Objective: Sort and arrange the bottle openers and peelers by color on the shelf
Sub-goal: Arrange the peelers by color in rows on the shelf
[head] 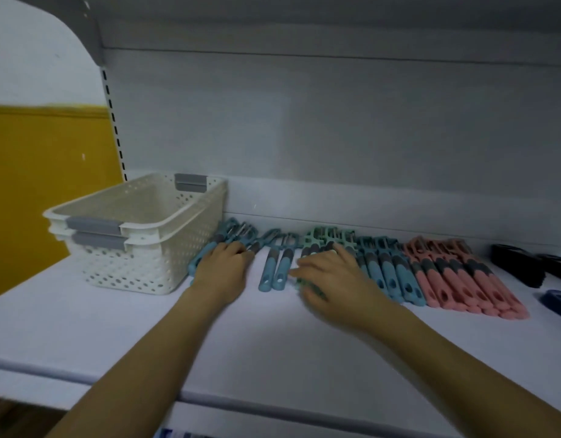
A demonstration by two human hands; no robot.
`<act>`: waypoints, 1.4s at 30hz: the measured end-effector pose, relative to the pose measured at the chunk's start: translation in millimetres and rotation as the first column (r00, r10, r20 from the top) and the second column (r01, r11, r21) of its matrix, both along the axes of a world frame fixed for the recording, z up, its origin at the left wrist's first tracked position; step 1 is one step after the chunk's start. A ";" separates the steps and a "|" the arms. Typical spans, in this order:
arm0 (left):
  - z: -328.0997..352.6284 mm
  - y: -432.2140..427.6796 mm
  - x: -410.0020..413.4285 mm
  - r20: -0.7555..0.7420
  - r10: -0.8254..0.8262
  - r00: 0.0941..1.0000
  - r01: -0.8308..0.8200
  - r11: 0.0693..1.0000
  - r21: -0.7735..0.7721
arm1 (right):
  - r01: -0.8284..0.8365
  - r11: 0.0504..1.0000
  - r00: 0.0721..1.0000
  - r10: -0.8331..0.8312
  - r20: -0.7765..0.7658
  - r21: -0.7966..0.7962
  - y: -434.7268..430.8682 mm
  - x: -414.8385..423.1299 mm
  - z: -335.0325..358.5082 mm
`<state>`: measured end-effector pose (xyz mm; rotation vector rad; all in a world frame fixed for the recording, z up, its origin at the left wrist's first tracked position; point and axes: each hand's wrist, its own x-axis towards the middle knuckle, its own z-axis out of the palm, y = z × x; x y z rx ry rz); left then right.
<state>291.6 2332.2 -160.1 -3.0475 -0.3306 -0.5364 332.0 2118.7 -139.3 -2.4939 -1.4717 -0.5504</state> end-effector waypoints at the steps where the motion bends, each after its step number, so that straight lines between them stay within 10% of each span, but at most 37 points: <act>1: -0.2 -0.3 -0.7 -0.001 0.000 1.000 0.000 1.000 0.010 | -0.023 0.999 0.999 0.025 0.035 -0.046 8.7 -0.3 -1.2; 18: 7.2 -19.5 -7.8 -0.066 0.110 0.992 -0.113 0.992 -0.056 | -0.082 0.997 0.937 0.071 0.341 0.016 58.1 9.0 -23.7; 33: 8.4 -39.9 -9.8 -0.006 0.033 0.999 -0.033 0.996 -0.080 | -0.027 0.842 0.980 -0.084 0.181 0.539 -16.1 19.8 32.1; 42: 17.3 -64.5 -1.8 -0.229 0.030 0.973 -0.046 0.997 -0.064 | 0.340 0.728 0.934 -0.335 -0.124 0.596 -123.1 18.7 0.7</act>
